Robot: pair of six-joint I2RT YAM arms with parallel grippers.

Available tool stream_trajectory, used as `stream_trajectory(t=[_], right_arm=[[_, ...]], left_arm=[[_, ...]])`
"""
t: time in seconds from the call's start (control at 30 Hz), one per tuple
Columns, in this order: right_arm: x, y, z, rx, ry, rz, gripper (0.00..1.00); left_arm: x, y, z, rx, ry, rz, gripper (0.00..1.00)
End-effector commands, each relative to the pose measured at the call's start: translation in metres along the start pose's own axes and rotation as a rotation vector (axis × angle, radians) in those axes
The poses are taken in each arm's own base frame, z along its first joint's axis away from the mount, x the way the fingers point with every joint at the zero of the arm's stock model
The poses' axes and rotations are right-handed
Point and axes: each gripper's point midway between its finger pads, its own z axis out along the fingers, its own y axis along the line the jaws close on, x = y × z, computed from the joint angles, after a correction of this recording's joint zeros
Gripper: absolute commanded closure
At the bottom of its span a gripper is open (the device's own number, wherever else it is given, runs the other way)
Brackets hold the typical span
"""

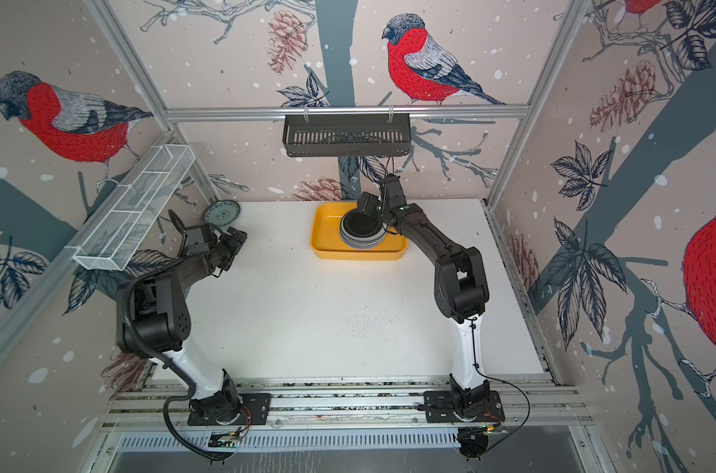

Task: Place the plates into the plastic bin on the countertop
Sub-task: 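Open the right gripper above the stack while the left gripper grips the blue-and-white plate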

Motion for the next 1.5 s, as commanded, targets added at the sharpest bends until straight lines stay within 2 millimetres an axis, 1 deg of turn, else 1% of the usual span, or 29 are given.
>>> stream_trajectory(t=[0.0, 0.17, 0.37, 0.5, 0.7, 0.8, 0.87, 0.97, 1.03, 1.1, 1.17, 1.23, 1.27, 1.33, 1.47], right_arm=[[-0.027, 0.025, -0.01, -0.076, -0.105, -0.053, 0.01], [-0.039, 0.026, -0.009, -0.075, -0.147, -0.042, 0.0], [-0.04, 0.024, 0.0, -0.064, -0.149, -0.008, 0.01], [-0.038, 0.012, 0.006, -0.018, -0.147, 0.029, 0.0], [-0.04, 0.003, 0.015, 0.028, -0.14, 0.049, 0.01], [-0.041, -0.001, 0.017, 0.048, -0.146, 0.065, 0.01], [-0.04, -0.01, 0.019, 0.086, -0.143, 0.101, 0.0], [-0.037, -0.022, 0.02, 0.125, -0.134, 0.138, 0.0], [-0.034, -0.025, 0.02, 0.137, -0.132, 0.148, 0.0], [-0.031, -0.028, 0.02, 0.147, -0.13, 0.158, 0.0], [-0.031, -0.029, 0.019, 0.151, -0.133, 0.163, 0.0], [-0.031, -0.03, 0.018, 0.154, -0.136, 0.167, 0.0], [-0.03, -0.031, 0.019, 0.156, -0.134, 0.167, 0.0], [-0.03, -0.032, 0.019, 0.161, -0.135, 0.167, 0.0], [-0.03, -0.035, 0.018, 0.171, -0.135, 0.172, 0.0]], left_arm=[[-0.028, -0.004, 0.011, 0.027, -0.084, -0.05, 0.03], [-0.047, -0.001, 0.035, 0.061, -0.111, -0.122, 0.03], [-0.07, 0.01, 0.061, 0.141, -0.145, -0.264, 0.04], [-0.082, 0.021, 0.079, 0.153, -0.166, -0.342, 0.08], [-0.101, 0.021, 0.104, 0.162, -0.181, -0.389, 0.11], [-0.105, 0.024, 0.123, 0.197, -0.176, -0.453, 0.14], [-0.104, 0.03, 0.137, 0.221, -0.163, -0.515, 0.18], [-0.105, 0.036, 0.151, 0.247, -0.163, -0.586, 0.24], [-0.105, 0.04, 0.155, 0.242, -0.167, -0.609, 0.26], [-0.106, 0.045, 0.157, 0.221, -0.178, -0.624, 0.32], [-0.107, 0.048, 0.157, 0.211, -0.192, -0.625, 0.33], [-0.106, 0.05, 0.159, 0.206, -0.193, -0.634, 0.39], [-0.106, 0.052, 0.161, 0.202, -0.193, -0.642, 0.4], [-0.105, 0.056, 0.165, 0.195, -0.192, -0.654, 0.46], [-0.107, 0.06, 0.168, 0.184, -0.207, -0.672, 0.5]])
